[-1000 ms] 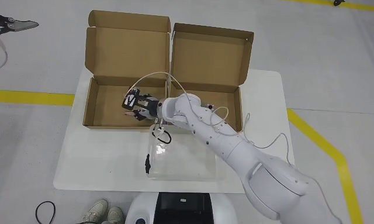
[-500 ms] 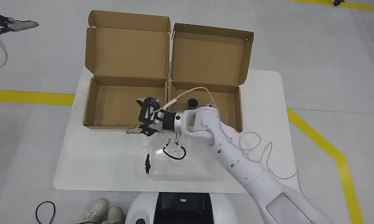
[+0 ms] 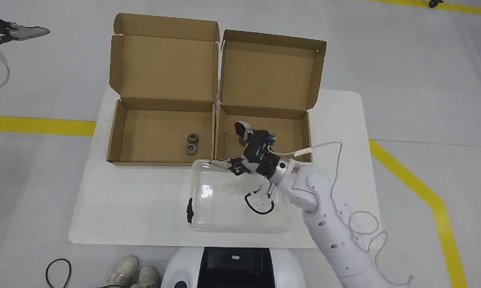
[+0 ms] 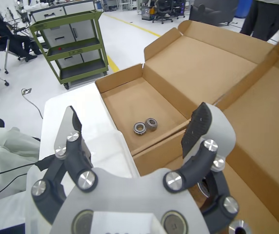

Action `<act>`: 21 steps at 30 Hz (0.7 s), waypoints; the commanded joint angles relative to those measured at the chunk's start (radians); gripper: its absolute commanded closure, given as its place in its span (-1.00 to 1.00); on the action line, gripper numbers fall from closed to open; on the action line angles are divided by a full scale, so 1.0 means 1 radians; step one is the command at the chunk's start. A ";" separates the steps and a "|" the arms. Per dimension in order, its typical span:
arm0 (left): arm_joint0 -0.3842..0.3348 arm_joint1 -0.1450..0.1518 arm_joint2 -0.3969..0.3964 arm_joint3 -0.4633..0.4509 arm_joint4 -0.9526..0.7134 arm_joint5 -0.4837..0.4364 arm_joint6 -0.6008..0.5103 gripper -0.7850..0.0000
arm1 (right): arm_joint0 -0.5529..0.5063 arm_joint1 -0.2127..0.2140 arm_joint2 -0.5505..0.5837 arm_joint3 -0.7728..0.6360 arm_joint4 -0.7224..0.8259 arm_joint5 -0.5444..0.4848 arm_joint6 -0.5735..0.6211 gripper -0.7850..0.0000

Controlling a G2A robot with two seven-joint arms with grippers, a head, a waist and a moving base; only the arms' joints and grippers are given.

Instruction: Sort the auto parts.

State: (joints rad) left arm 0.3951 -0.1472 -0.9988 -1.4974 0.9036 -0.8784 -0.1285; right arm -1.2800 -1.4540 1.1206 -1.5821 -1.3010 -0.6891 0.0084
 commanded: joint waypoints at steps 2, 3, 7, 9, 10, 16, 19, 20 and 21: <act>0.000 0.000 0.000 0.000 0.000 0.000 0.000 -1.00 | -0.061 0.014 0.056 -0.035 -0.004 0.011 -0.039 -1.00; 0.000 0.000 0.000 0.000 0.000 0.000 0.000 -1.00 | -0.081 0.019 0.075 -0.048 -0.007 0.015 -0.051 -1.00; 0.000 0.000 0.000 0.000 0.000 0.000 0.000 -1.00 | -0.160 0.036 0.143 -0.093 -0.010 0.034 -0.086 -1.00; 0.000 0.000 0.000 0.000 0.000 0.000 0.000 -1.00 | -0.197 0.043 0.179 -0.106 0.000 0.043 -0.106 -1.00; 0.000 0.000 0.000 0.000 0.000 0.000 0.000 -1.00 | -0.214 0.047 0.197 -0.113 0.004 0.047 -0.118 -1.00; 0.000 0.000 0.000 0.000 0.000 0.000 0.000 -1.00 | -0.321 0.065 0.295 -0.143 0.041 0.068 -0.197 -1.00; 0.000 0.000 0.000 0.000 0.000 0.000 0.000 -1.00 | -0.374 0.073 0.341 -0.154 0.067 0.077 -0.225 -1.00; 0.000 0.000 0.000 0.000 0.000 0.000 0.000 -1.00 | -0.390 0.075 0.356 -0.158 0.077 0.079 -0.236 -1.00; 0.000 0.000 0.000 0.000 0.000 0.000 0.000 -1.00 | -0.407 0.077 0.369 -0.161 0.086 0.079 -0.247 -1.00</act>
State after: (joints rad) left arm 0.3951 -0.1472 -0.9988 -1.4974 0.9036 -0.8784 -0.1285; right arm -1.6718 -1.3788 1.4769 -1.7404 -1.2231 -0.6100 -0.2286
